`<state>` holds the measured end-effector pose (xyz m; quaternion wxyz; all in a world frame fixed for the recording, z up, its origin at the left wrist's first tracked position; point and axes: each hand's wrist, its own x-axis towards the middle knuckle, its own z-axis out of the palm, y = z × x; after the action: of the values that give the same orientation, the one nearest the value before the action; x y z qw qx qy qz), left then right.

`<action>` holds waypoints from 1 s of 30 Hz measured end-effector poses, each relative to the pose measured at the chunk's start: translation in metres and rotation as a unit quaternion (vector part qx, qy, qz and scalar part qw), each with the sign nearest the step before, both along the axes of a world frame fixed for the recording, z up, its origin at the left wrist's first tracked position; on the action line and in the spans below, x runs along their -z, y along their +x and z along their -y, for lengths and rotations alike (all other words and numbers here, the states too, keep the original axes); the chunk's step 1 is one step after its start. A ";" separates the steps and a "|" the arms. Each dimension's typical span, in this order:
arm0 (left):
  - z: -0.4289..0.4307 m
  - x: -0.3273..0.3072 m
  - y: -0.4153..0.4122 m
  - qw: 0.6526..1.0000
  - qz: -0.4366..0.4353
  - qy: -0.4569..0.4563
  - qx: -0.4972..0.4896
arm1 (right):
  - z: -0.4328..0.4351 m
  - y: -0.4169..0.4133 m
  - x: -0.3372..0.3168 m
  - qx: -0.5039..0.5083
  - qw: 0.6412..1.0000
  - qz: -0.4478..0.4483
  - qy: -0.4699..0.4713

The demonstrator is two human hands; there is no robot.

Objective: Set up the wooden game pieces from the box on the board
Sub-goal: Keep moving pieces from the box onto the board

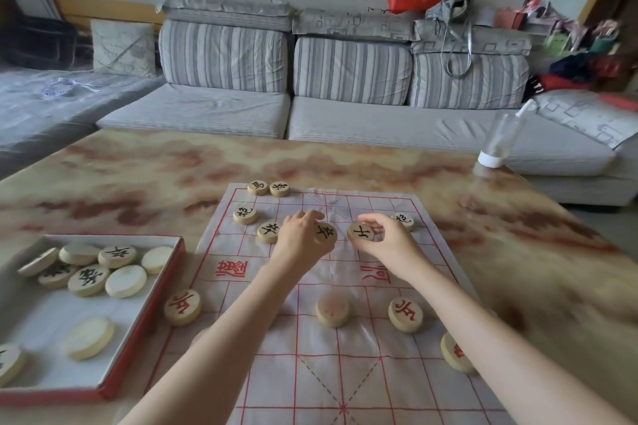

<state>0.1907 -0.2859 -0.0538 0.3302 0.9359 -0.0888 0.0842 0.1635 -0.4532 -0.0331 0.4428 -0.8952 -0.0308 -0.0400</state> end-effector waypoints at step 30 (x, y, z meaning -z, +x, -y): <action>-0.079 -0.022 0.016 0.997 0.046 0.017 -0.055 | -0.088 0.187 0.034 0.046 0.993 0.020 -0.110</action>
<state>0.2067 -0.2067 -0.0319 0.3050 0.9399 -0.0535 0.1438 0.3505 -0.3647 -0.0676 0.3384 -0.9380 -0.0027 -0.0750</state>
